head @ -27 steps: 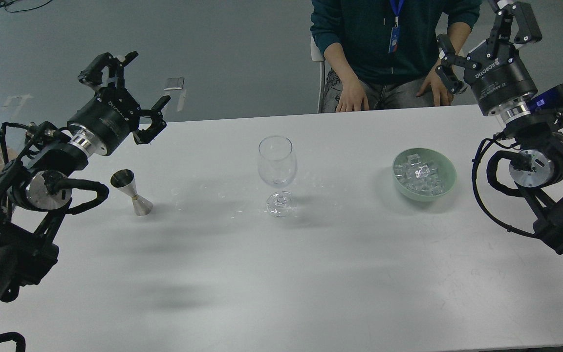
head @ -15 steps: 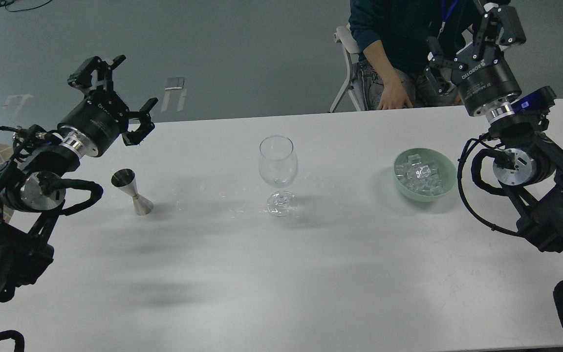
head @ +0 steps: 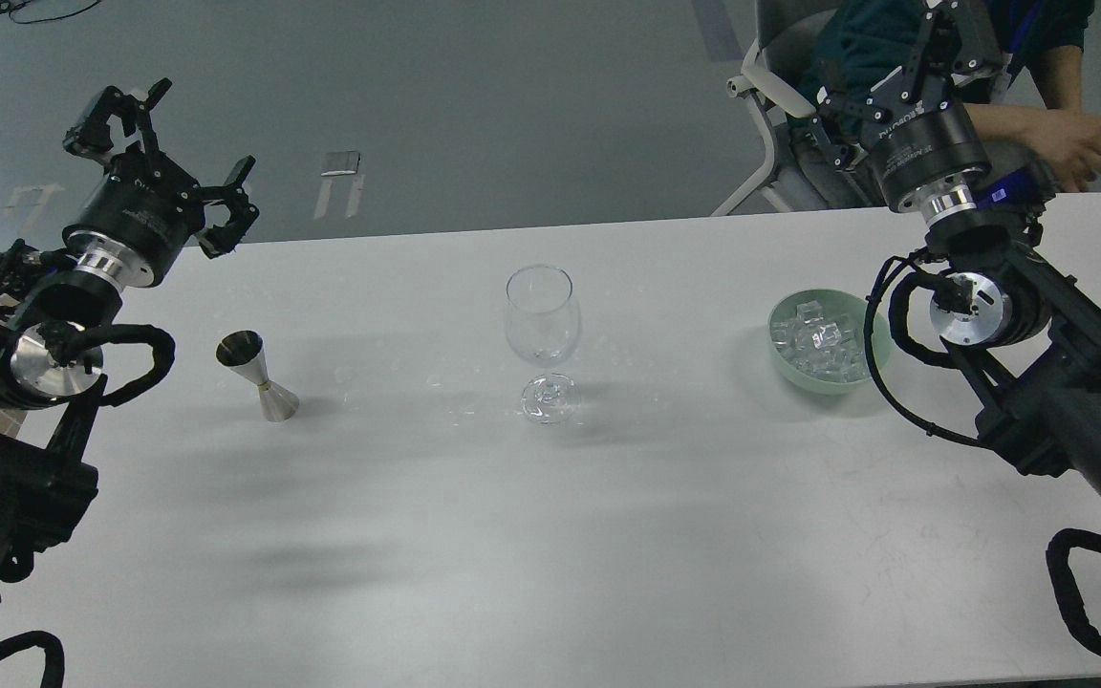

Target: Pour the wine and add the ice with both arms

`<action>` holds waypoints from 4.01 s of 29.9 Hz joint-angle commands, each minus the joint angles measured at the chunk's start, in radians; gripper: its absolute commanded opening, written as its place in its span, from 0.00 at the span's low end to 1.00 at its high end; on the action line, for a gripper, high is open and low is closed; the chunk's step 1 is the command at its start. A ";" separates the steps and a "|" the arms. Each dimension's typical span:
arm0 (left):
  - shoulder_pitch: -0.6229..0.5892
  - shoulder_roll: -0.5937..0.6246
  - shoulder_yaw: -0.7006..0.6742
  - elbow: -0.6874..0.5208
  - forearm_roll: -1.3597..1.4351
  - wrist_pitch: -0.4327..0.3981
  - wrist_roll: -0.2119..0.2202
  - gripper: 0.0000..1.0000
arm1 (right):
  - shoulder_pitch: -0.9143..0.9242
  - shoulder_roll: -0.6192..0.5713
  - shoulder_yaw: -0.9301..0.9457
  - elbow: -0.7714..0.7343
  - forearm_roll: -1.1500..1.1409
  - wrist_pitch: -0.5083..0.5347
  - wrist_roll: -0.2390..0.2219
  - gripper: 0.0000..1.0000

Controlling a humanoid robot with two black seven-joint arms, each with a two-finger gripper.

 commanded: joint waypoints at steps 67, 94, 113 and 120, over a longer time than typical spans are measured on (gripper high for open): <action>-0.029 -0.102 0.056 0.077 0.151 -0.037 -0.100 0.98 | 0.108 0.072 -0.153 -0.109 -0.014 -0.131 -0.350 1.00; 0.011 -0.079 0.047 0.027 0.034 -0.031 -0.096 0.98 | 0.093 0.054 -0.181 -0.163 -0.016 -0.045 -0.308 1.00; 0.051 0.016 0.044 -0.094 -0.070 0.002 -0.028 0.98 | 0.097 0.046 -0.180 -0.158 -0.016 -0.045 -0.297 1.00; 0.183 0.203 0.004 -0.275 -0.329 0.023 0.064 0.96 | 0.099 0.051 -0.180 -0.160 -0.016 -0.045 -0.297 1.00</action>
